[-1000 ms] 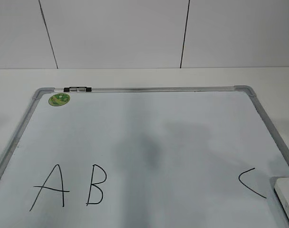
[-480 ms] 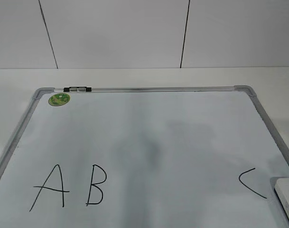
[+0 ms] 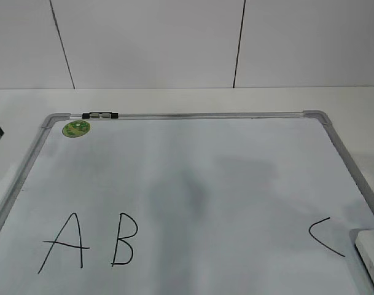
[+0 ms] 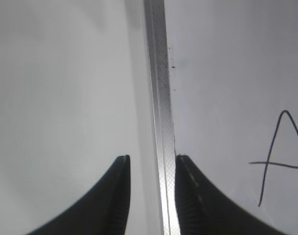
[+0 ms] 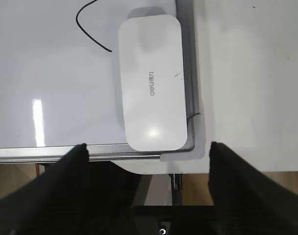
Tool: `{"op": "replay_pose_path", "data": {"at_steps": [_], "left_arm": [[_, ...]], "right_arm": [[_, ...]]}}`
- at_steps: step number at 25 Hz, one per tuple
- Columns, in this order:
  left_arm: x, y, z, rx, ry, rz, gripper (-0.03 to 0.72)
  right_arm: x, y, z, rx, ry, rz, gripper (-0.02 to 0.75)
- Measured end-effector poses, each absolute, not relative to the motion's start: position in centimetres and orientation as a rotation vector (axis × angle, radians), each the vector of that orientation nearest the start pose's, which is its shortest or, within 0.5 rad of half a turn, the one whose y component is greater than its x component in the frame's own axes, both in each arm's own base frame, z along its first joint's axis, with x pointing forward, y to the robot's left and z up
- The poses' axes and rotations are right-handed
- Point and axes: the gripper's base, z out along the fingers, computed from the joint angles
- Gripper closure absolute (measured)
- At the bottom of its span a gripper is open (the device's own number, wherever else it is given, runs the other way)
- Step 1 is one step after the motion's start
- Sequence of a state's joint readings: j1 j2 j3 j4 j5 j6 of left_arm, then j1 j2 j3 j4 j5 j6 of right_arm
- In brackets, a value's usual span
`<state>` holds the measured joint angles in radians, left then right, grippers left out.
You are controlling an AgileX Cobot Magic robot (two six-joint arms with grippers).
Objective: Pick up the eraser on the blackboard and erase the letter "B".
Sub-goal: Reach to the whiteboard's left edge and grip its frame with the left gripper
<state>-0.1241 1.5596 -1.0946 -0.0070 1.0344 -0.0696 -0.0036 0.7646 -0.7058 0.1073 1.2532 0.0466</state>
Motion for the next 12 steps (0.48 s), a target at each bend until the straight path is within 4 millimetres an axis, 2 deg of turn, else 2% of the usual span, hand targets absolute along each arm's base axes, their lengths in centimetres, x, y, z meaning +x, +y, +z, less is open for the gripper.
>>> {"op": "replay_pose_path", "data": {"at_steps": [7, 12], "left_arm": [[31.0, -3.9, 20.5, 0.077, 3.035, -0.025, 0.450], [32.2, -4.1, 18.7, 0.076, 3.013, -0.027, 0.450]], "right_arm": [[10.4, 0.9, 29.0, 0.096, 2.792, 0.171, 0.154], [10.4, 0.9, 29.0, 0.097, 2.792, 0.171, 0.154]]}}
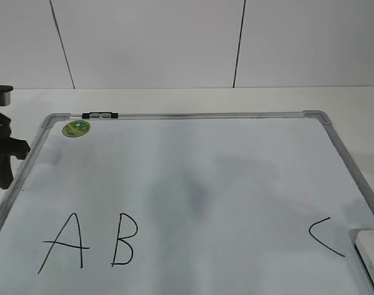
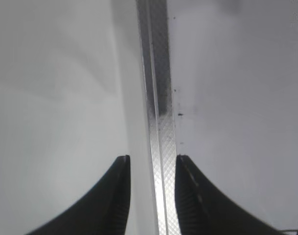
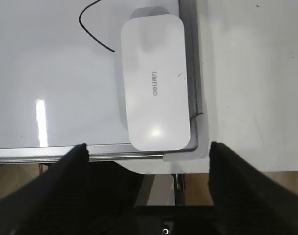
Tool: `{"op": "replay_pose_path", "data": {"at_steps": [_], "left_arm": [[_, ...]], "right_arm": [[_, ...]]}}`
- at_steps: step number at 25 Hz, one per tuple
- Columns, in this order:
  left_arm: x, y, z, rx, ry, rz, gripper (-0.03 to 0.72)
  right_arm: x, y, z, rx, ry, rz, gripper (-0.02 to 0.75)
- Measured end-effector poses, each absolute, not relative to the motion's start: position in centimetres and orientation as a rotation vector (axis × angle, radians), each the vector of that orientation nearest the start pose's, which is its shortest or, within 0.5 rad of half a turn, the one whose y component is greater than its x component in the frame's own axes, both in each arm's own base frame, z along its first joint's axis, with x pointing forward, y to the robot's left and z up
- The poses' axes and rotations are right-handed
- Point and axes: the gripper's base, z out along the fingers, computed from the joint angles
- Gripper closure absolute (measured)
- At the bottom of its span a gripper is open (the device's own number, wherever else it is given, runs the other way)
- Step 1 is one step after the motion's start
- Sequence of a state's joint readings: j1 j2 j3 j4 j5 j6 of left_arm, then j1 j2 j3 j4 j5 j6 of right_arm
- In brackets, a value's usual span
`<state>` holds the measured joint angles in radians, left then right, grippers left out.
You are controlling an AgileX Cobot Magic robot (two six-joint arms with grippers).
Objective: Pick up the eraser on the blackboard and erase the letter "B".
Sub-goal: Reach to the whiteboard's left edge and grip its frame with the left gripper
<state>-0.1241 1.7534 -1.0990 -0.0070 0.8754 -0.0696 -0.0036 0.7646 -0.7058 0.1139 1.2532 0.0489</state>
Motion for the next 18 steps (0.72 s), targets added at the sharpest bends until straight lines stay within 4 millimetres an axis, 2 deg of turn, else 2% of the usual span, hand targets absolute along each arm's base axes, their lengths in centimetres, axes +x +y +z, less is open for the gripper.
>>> {"op": "replay_pose_path", "data": {"at_steps": [6, 18], "left_arm": [[32.7, -4.1, 17.0, 0.076, 3.045, -0.023, 0.450], [33.4, -4.2, 16.0, 0.076, 3.033, -0.024, 0.452]], "right_arm": [[10.4, 1.0, 29.0, 0.097, 2.792, 0.173, 0.154], [10.4, 1.0, 29.0, 0.100, 2.792, 0.174, 0.154]]}}
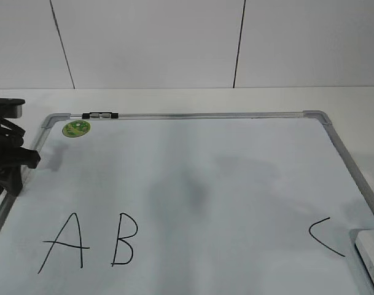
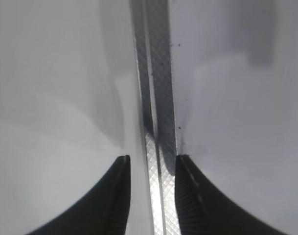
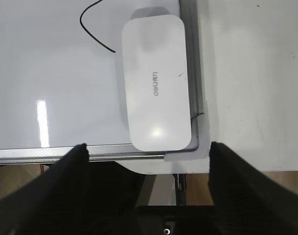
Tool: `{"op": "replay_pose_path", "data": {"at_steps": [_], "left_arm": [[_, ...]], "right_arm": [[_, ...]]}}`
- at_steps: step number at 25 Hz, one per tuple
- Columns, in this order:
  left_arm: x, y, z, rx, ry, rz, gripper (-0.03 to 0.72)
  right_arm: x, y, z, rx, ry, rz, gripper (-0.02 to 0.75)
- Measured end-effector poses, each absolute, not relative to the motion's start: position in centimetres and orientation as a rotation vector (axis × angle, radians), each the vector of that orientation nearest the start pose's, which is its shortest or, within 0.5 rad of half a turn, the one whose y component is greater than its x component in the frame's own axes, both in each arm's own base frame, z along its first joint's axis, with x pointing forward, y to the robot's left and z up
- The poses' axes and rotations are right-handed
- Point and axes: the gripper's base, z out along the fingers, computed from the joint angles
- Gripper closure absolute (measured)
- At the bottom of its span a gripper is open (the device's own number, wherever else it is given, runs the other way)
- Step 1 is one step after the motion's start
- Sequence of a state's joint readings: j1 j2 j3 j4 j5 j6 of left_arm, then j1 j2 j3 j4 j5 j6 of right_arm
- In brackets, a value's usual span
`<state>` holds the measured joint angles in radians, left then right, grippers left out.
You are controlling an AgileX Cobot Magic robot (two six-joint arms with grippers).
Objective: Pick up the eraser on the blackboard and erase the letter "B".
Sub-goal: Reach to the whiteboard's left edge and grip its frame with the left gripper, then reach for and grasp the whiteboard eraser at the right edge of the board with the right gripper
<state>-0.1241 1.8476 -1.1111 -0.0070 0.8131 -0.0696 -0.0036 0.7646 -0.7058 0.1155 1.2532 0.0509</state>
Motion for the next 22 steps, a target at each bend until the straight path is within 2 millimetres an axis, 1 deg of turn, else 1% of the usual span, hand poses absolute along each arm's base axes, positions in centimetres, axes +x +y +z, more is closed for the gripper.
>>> {"op": "replay_pose_path", "data": {"at_steps": [2, 8, 10, 13, 15, 22], "left_arm": [[33.51, -4.23, 15.49, 0.076, 3.044, -0.022, 0.452], [33.68, -4.25, 15.41, 0.076, 3.043, -0.023, 0.461], [33.68, -4.25, 15.34, 0.076, 3.045, -0.022, 0.501], [33.78, -4.26, 15.33, 0.076, 3.046, -0.022, 0.605], [33.76, -4.27, 15.32, 0.058, 3.049, -0.025, 0.655], [33.74, -4.28, 15.32, 0.031, 3.051, -0.027, 0.669]], "right_arm": [[10.39, 0.96, 29.04, 0.100, 2.790, 0.174, 0.154], [10.39, 0.96, 29.04, 0.101, 2.790, 0.174, 0.154], [10.39, 0.96, 29.04, 0.101, 2.790, 0.174, 0.154], [10.39, 0.96, 29.04, 0.101, 2.790, 0.174, 0.154], [10.39, 0.96, 29.04, 0.101, 2.790, 0.174, 0.154], [10.39, 0.98, 29.05, 0.101, 2.790, 0.177, 0.154]]}}
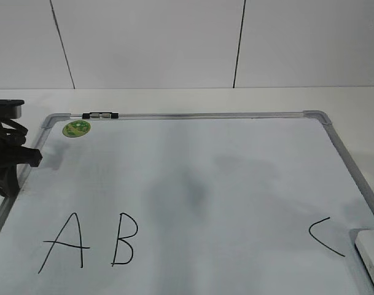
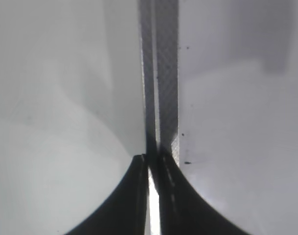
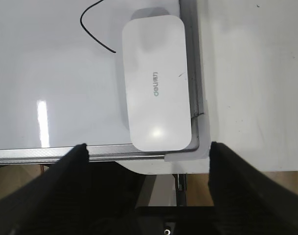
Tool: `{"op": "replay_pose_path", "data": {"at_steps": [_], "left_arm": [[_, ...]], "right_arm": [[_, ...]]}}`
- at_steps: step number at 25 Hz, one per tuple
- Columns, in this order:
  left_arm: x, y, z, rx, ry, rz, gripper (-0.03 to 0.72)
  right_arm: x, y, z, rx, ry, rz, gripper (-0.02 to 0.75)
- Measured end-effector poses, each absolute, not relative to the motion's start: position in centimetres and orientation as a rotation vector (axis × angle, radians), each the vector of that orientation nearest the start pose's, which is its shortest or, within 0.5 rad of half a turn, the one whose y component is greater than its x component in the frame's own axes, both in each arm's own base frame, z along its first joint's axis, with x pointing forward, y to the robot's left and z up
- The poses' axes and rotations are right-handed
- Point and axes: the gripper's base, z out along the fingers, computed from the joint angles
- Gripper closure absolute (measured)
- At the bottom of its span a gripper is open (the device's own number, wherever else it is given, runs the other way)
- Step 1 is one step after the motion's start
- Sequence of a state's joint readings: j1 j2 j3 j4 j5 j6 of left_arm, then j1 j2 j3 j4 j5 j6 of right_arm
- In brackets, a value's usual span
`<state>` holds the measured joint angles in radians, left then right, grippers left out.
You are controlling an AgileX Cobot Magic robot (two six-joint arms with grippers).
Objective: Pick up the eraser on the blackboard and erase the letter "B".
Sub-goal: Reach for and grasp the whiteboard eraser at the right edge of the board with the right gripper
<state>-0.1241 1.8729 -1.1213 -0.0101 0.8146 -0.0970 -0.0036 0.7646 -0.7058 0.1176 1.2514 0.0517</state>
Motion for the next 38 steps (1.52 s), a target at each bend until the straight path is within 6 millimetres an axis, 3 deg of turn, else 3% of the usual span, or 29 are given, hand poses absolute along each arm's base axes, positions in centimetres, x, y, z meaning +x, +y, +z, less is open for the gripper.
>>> {"op": "replay_pose_path", "data": {"at_steps": [7, 11, 19, 31, 38], "left_arm": [[33.7, -4.3, 15.3, 0.031, 3.052, -0.027, 0.669], [33.7, -4.3, 15.3, 0.031, 3.052, -0.027, 0.669], [33.7, -4.3, 15.3, 0.031, 3.052, -0.027, 0.669], [33.7, -4.3, 15.3, 0.031, 3.052, -0.027, 0.669], [33.7, -4.3, 15.3, 0.031, 3.052, -0.027, 0.669]], "right_arm": [[11.0, 0.3, 28.6, 0.135, 2.827, 0.071, 0.129], [12.1, 0.4, 27.8, 0.157, 2.893, 0.084, 0.083], [14.2, 0.5, 26.3, 0.164, 2.977, 0.111, 0.078], [18.3, 0.6, 22.6, 0.122, 3.082, 0.110, 0.078], [19.6, 1.1, 20.6, 0.113, 3.160, 0.198, 0.078]]}}
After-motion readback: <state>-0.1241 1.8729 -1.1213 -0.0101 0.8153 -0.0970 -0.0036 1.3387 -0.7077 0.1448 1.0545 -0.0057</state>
